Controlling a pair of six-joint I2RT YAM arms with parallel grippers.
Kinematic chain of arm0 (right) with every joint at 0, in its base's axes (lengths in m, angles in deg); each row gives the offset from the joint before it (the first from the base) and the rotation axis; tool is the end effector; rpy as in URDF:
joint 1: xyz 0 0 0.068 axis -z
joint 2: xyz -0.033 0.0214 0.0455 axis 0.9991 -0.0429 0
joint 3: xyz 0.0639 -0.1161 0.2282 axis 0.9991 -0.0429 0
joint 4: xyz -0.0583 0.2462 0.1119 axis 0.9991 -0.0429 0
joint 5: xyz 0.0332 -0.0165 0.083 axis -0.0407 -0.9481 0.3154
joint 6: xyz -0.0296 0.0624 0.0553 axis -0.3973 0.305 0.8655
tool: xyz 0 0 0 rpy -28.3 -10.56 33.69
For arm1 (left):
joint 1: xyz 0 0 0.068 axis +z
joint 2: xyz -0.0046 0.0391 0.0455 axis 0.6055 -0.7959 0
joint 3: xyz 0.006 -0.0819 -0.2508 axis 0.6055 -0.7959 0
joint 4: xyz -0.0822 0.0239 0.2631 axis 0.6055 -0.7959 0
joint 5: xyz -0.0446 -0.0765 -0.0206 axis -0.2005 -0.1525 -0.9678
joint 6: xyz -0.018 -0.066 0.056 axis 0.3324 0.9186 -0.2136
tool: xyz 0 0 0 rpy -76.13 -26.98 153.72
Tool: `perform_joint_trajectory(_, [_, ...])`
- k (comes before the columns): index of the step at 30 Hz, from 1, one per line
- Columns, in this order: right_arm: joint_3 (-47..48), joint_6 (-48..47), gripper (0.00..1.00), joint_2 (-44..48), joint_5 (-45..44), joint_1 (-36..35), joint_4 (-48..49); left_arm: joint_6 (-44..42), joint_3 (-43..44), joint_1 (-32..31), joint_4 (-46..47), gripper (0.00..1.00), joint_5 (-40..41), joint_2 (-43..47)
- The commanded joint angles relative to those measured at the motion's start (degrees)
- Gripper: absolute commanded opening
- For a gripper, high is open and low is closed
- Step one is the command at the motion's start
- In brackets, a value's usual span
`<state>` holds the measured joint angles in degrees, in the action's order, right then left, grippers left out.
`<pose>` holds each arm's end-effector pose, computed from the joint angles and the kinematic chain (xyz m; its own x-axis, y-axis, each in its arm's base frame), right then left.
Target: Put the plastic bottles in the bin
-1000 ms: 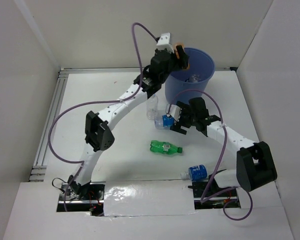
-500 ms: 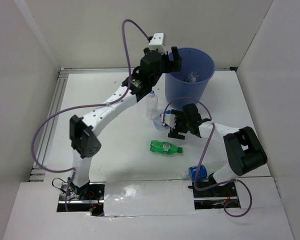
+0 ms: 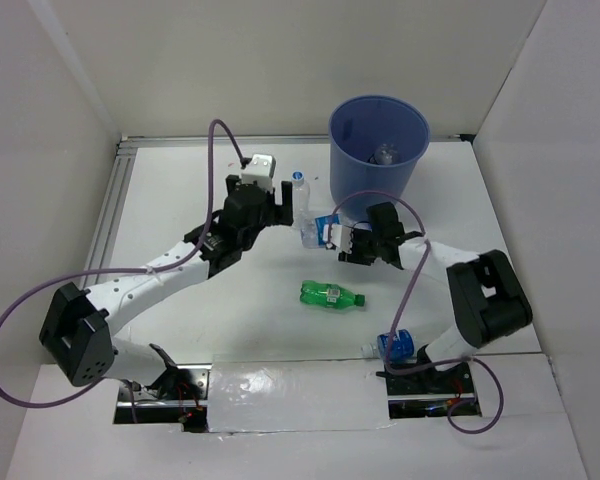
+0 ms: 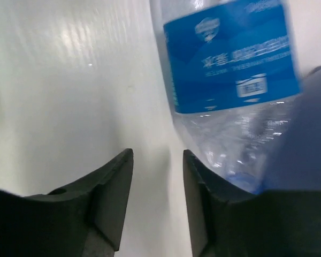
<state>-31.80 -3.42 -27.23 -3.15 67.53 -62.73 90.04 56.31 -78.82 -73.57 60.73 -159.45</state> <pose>0.3092 0.1427 0.1039 0.1640 -0.8323 -0.5295 -0.8834 0.1150 -0.4544 0.3108 -0.2250 0.3259 -0.2156 -0.2069 -0.9543 0.1655 0.9554 -0.2445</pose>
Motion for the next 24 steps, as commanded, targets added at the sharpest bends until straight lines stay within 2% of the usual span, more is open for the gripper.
perform_joint_trajectory(1, [-0.8,-0.6,0.51,8.7,4.9,0.2,-5.5,0.7,-4.0,1.4,5.2,1.00,1.1,4.4])
perform_joint_trajectory(3, [-0.8,-0.6,0.65,13.4,7.5,0.2,-10.9,0.7,-6.0,1.4,6.4,1.00,0.5,4.4])
perform_joint_trajectory(6, [-0.2,0.1,0.80,17.9,10.9,-0.3,-15.0,1.6,-6.0,2.6,8.5,1.00,1.2,1.6])
perform_joint_trajectory(12, [-0.2,6.2,0.95,21.3,10.9,-0.8,-16.7,4.0,-6.0,4.4,21.2,1.00,0.8,-8.1])
perform_joint_trajectory(16, [0.9,10.0,0.99,24.6,10.9,-0.8,-17.8,2.7,-3.3,5.2,27.3,1.00,-6.0,-16.4])
perform_joint_trajectory(20, [0.9,11.1,0.99,26.3,10.9,-0.3,-18.4,0.3,-1.9,5.2,32.3,1.00,-8.2,-19.8])
perform_joint_trajectory(24, [-1.0,11.7,0.99,27.4,10.9,0.8,-18.4,-2.3,0.5,5.2,32.3,1.00,-12.9,-21.7])
